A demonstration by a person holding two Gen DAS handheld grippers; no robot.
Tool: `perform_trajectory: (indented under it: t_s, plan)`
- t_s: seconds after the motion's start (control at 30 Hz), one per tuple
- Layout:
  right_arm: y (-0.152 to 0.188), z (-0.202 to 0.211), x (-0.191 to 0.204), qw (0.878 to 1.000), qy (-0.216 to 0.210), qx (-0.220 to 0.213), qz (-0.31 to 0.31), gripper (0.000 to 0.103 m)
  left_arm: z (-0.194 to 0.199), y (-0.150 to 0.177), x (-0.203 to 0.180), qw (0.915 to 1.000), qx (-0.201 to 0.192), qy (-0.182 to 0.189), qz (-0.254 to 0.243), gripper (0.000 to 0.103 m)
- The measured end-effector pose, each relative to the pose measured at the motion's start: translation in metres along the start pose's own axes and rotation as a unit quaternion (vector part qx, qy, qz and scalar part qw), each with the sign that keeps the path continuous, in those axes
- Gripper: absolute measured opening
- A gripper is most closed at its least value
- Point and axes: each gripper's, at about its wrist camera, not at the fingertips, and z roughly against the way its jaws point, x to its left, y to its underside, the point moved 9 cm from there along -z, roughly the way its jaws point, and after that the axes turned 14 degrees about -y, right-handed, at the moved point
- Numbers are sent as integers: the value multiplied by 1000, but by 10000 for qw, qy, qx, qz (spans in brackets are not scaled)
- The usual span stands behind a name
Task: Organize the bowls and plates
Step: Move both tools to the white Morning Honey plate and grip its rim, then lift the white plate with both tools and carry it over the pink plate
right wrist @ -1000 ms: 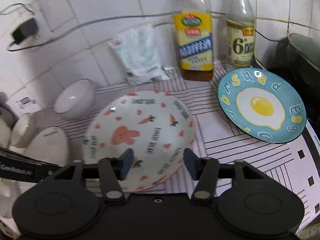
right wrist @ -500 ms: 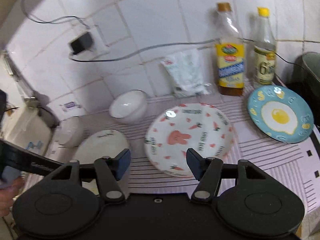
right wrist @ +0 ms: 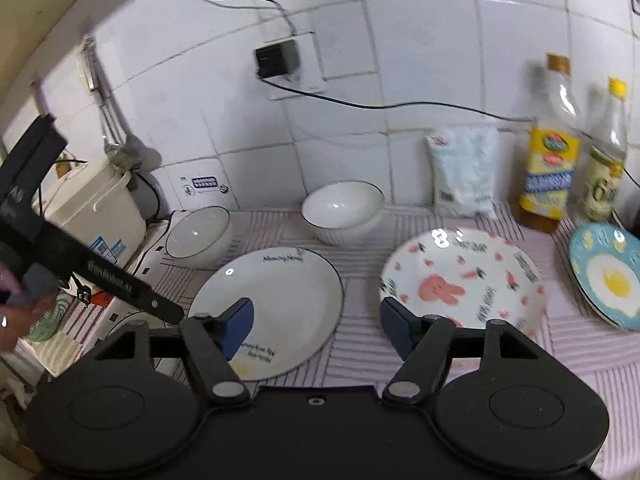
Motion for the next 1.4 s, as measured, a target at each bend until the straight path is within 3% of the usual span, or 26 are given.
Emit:
perform_trajectory:
  t_s: [0.2,0.43,0.67,0.73,0.8,0.9,1.4]
  plan:
    - [26,-45,0,9998,-109,126,55,85,-40,-12,33,9996,40,-258,57,56]
    - [54,-95,-8,9974,-329,550,-317,83,-79,-24,33,9993,185,-221,-254,56]
    - [69,-125,-14,9923,-477,747,-860,55,-116,-31,32,9980,513,-225,-298,54]
    - [69,-128,-17,9910,-449,713,-1039,46,-120,-34,30,9982,527,-63,-264,51]
    - [71,-128,-22,9908,-305,727,-1103,29,-122,-37,27,9982,551,100,-219,40]
    - [71,-127,-28,9878,-329,686,-1358,26,-123,-40,21,9975,559,384,-189,23]
    - [72,-129,-39,9782,-577,361,-1961,25,-128,-43,25,9959,626,630,177,28]
